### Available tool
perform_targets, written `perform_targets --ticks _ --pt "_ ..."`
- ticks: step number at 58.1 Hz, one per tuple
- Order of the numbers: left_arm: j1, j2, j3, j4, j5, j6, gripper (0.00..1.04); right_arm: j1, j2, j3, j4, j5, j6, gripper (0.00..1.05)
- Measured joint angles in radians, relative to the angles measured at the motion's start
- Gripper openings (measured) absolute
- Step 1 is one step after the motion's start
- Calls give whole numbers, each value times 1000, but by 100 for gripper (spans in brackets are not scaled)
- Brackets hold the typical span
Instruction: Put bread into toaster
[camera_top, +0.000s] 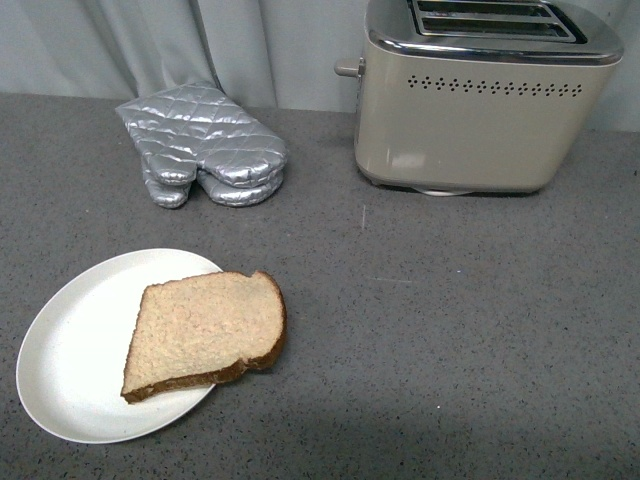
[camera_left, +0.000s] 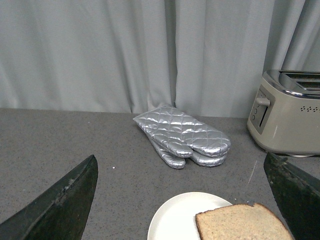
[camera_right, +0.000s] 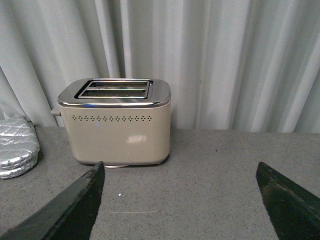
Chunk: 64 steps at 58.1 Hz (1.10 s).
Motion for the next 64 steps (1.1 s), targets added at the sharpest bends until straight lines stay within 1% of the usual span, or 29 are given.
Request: perform_targets --ticks 3,7,13,14,18,20,21,25,26,28,35,38,43,45,57,64 --pt "0 0 0 0 0 0 98 0 0 0 0 0 2 97" --pt "0 0 0 0 0 0 98 0 0 0 0 0 1 94" --pt "-1 2 1 -2 -1 -1 98 0 0 0 0 0 1 95" --pt "-5 8 3 -11 -20 -13 98 0 0 0 0 0 1 95" --pt "-66 157 80 -194 -219 -158 98 0 0 0 0 0 1 95" --pt "-74 232 93 -201 -249 -197 98 0 0 0 0 1 1 95" --pt "-74 280 98 -192 -249 -225 98 0 0 0 0 0 1 95" --pt "-65 420 113 -132 -219 -290 98 0 0 0 0 0 1 95" --pt "-60 515 123 -73 -194 -306 98 0 0 0 0 0 1 95" --pt "-50 587 134 -27 -162 -314 98 0 0 0 0 0 1 95" --pt "-20 919 215 120 -45 -282 98 0 0 0 0 0 1 95" --pt "-4 1044 249 151 -19 -266 98 0 0 0 0 0 1 95" --pt "12 1206 292 174 5 -242 98 0 0 0 0 0 1 95" --pt "17 1288 318 174 28 -225 98 0 0 0 0 0 1 95" --pt "39 1602 418 226 47 -170 98 0 0 0 0 0 1 95" --pt "44 1705 470 240 47 -152 98 0 0 0 0 0 1 95"
